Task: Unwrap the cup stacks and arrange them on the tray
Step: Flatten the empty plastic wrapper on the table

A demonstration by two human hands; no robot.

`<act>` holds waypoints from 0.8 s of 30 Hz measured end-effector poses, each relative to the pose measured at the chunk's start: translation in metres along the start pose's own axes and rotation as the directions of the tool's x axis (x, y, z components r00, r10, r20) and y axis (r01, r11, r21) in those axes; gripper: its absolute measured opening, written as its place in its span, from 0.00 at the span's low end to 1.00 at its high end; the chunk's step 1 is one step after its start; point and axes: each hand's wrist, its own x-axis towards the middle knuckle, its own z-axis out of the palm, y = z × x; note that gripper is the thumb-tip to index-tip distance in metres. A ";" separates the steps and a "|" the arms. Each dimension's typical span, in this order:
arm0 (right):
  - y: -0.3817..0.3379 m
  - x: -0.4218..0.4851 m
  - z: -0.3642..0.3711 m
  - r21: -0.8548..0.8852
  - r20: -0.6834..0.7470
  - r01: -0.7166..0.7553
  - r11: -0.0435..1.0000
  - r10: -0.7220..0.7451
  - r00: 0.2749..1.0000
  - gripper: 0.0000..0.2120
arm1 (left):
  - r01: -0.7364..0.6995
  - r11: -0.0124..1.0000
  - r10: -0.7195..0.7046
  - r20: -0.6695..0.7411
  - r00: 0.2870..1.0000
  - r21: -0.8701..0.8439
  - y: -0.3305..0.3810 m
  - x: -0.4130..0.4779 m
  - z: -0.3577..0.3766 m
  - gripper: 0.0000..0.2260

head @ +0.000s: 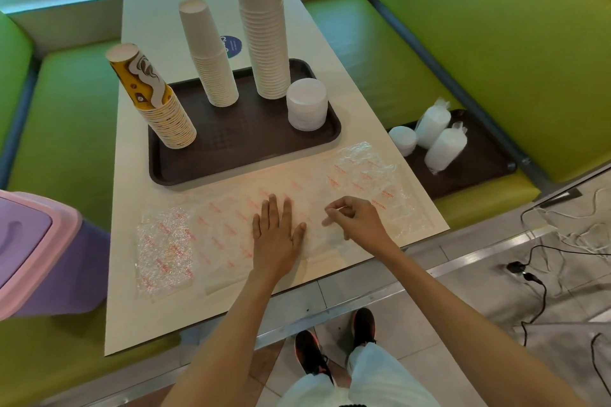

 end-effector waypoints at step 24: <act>0.041 0.050 0.044 -0.759 0.272 0.392 0.519 -0.294 0.916 0.29 | 0.029 0.996 -0.047 -0.206 0.977 -0.089 0.017 0.006 0.012 0.33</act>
